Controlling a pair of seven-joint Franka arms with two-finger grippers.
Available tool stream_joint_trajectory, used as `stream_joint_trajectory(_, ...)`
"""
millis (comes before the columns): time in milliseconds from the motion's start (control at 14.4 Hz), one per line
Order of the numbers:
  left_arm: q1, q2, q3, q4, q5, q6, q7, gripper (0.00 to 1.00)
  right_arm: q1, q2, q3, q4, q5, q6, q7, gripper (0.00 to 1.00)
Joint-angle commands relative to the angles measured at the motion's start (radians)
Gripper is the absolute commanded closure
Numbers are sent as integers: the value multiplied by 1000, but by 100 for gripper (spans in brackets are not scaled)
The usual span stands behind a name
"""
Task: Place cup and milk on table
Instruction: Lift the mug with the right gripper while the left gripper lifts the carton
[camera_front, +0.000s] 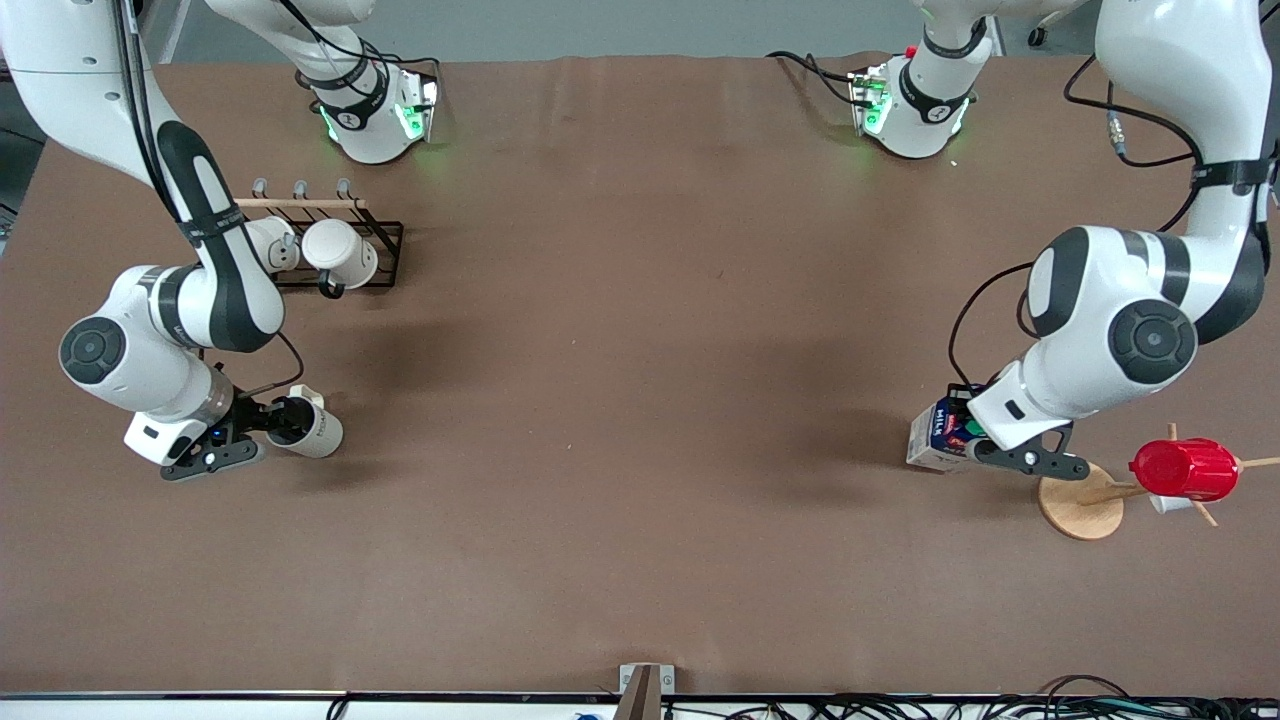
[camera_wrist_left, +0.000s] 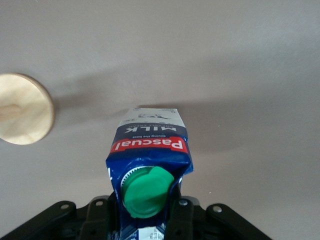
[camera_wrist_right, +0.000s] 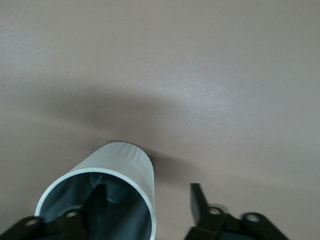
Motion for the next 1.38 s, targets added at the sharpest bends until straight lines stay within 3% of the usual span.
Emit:
stream_joint_trajectory(0,4,-64,-9,59,12,-115,12,70,-4,-13,5,-29,10,21,-9,90)
stream_joint_trajectory(69,3,-65,-11,93,11,-161,16,70,-4,-10,5,-29,12,21,-7,100)
stream_joint_trajectory(346,6,-72,-57,142,11,-221,16,70,-4,-12,5,-19,14,0,7,100)
stream_joint_trajectory(554,9,-93,-83,144,11,-229,12,70,13,-56,14,52,17,-157,120,100)
stream_joint_trajectory(762,3,-102,-87,144,11,-260,13,70,57,-64,127,197,17,-327,322,100)
stream_joint_trajectory(1177,12,-118,-118,144,9,-271,9,69,114,26,340,388,3,-328,644,100)
stream_joint_trajectory(1315,15,-118,-117,145,9,-271,13,69,188,72,352,431,-26,-322,701,100)
